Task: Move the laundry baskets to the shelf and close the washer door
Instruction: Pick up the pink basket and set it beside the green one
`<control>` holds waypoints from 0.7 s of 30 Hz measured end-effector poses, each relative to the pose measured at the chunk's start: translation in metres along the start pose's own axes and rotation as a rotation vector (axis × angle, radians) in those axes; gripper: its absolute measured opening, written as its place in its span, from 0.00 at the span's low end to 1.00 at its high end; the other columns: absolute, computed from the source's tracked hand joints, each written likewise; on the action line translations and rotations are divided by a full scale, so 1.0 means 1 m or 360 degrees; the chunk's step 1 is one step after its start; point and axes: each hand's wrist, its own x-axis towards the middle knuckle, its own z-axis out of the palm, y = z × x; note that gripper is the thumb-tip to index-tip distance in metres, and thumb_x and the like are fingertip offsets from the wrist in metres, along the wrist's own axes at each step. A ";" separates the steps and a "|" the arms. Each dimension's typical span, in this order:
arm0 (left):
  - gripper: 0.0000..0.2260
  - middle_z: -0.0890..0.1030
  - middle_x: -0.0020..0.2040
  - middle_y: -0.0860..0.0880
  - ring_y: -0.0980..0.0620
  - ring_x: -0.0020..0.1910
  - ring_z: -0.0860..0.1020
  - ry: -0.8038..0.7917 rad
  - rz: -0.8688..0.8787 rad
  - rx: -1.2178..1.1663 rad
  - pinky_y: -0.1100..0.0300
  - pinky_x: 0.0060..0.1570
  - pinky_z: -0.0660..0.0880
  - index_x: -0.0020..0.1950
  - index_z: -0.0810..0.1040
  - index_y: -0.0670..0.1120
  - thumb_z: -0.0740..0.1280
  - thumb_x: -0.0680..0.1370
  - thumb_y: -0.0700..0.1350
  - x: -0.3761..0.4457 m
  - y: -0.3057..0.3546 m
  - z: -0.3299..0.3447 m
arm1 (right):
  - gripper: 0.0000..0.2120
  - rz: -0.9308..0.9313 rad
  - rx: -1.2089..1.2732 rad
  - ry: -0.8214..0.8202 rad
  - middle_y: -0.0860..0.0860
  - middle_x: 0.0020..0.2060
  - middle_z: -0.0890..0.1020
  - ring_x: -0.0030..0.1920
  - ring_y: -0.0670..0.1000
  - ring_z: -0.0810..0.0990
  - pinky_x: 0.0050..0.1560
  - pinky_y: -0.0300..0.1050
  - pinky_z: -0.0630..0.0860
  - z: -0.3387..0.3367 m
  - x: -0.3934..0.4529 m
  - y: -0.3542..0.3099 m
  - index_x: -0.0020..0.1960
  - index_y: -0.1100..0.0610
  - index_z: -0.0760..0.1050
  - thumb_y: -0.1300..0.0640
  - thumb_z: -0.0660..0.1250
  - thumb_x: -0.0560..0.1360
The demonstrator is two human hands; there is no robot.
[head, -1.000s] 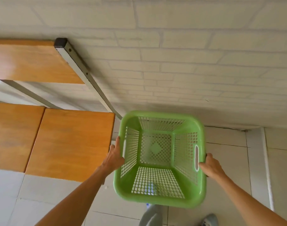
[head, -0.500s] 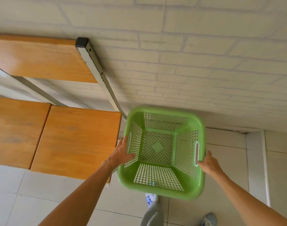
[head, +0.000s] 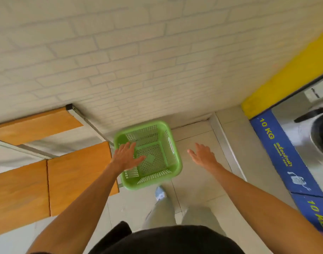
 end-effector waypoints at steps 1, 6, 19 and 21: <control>0.46 0.59 0.79 0.41 0.38 0.77 0.60 -0.0010 0.0061 0.0074 0.36 0.73 0.59 0.80 0.54 0.50 0.49 0.70 0.77 -0.001 0.013 -0.003 | 0.31 0.0013 -0.0005 0.0042 0.58 0.71 0.69 0.69 0.62 0.67 0.65 0.61 0.67 -0.004 -0.011 0.013 0.75 0.54 0.59 0.37 0.50 0.80; 0.42 0.55 0.81 0.42 0.40 0.79 0.55 -0.0105 0.0411 0.0430 0.40 0.76 0.54 0.81 0.52 0.49 0.52 0.75 0.73 -0.006 0.127 -0.012 | 0.32 0.0366 0.0282 0.0182 0.56 0.76 0.62 0.76 0.63 0.58 0.73 0.64 0.57 -0.005 -0.076 0.129 0.77 0.52 0.57 0.35 0.47 0.79; 0.46 0.67 0.75 0.43 0.43 0.74 0.65 -0.0099 0.1363 0.0698 0.47 0.72 0.63 0.77 0.63 0.46 0.51 0.67 0.74 -0.132 0.514 0.133 | 0.30 0.1354 0.0907 0.0776 0.62 0.63 0.75 0.65 0.65 0.72 0.63 0.64 0.71 0.084 -0.360 0.481 0.70 0.58 0.67 0.38 0.56 0.77; 0.37 0.68 0.75 0.42 0.42 0.73 0.66 -0.0127 0.1491 0.0699 0.46 0.70 0.65 0.77 0.63 0.45 0.61 0.74 0.66 -0.161 0.558 0.162 | 0.27 0.1452 0.1004 0.0846 0.63 0.61 0.76 0.62 0.65 0.75 0.61 0.65 0.73 0.107 -0.402 0.517 0.67 0.58 0.69 0.39 0.55 0.77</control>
